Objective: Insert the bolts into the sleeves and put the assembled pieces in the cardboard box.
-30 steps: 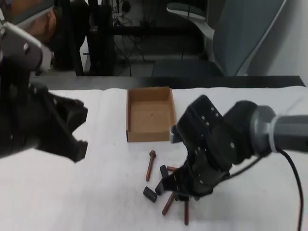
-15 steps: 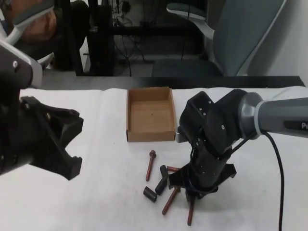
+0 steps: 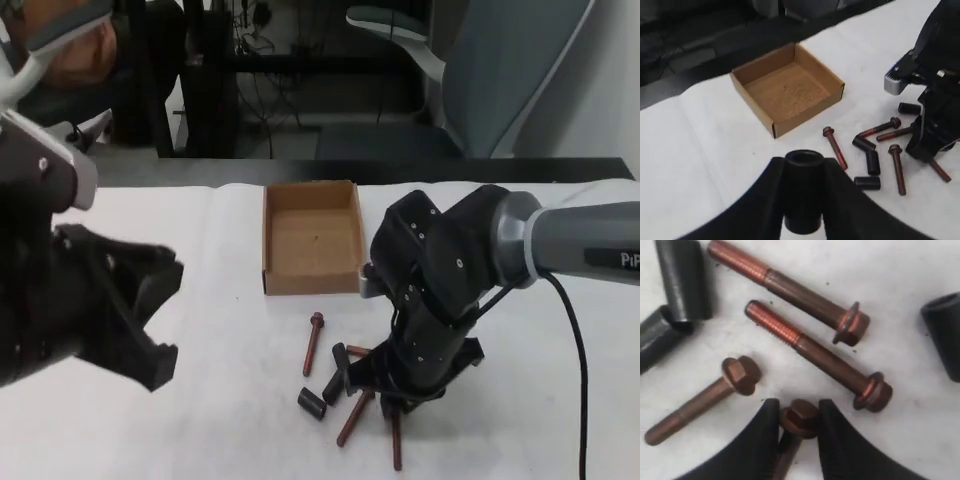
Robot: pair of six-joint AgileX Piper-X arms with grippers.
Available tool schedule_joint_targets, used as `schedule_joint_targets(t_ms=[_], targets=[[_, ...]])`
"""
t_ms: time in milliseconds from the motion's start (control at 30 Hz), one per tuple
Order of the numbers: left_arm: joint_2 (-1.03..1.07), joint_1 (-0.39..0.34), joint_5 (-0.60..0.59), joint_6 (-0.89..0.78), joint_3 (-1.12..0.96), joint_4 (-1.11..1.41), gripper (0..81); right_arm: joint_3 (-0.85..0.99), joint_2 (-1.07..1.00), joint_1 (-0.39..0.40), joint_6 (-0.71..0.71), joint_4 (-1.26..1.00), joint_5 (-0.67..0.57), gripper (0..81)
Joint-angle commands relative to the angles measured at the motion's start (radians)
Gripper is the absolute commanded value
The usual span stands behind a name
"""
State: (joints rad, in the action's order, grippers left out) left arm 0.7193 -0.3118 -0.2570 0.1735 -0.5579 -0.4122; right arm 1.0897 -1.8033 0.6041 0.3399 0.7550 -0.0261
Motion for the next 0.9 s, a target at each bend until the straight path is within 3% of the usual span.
schedule_joint_targets(t_ms=[0,100,200,333,467,567,700,867], targets=[[-0.006,-0.001,-0.086,-0.078,0.048,0.173,1.8,0.021,0.11,0.017,-0.05,-0.015,-0.017,0.6],[0.012,-0.012,-0.112,-0.107,0.144,0.359,1.8,0.015,0.252,0.034,-0.093,-0.056,0.032,0.6],[0.055,-0.082,-0.109,-0.12,0.24,0.553,1.8,-0.005,0.43,0.067,-0.162,-0.119,0.15,0.6],[0.156,-0.279,0.011,-0.22,0.325,0.808,1.8,-0.117,0.646,0.117,-0.178,-0.322,0.17,0.6],[0.319,-0.515,0.218,-0.201,0.33,1.011,1.8,-0.303,0.811,0.172,-0.201,-0.566,0.17,0.6],[0.441,-0.626,0.326,-0.148,0.33,1.179,1.8,-0.463,0.885,0.203,-0.213,-0.755,0.173,0.6],[0.572,-0.671,0.433,-0.174,0.33,1.333,1.8,-0.621,0.879,0.235,-0.214,-1.017,0.17,0.6],[0.612,-0.664,0.436,-0.248,0.328,1.369,1.8,-0.651,0.822,0.243,-0.227,-1.082,0.181,0.6]])
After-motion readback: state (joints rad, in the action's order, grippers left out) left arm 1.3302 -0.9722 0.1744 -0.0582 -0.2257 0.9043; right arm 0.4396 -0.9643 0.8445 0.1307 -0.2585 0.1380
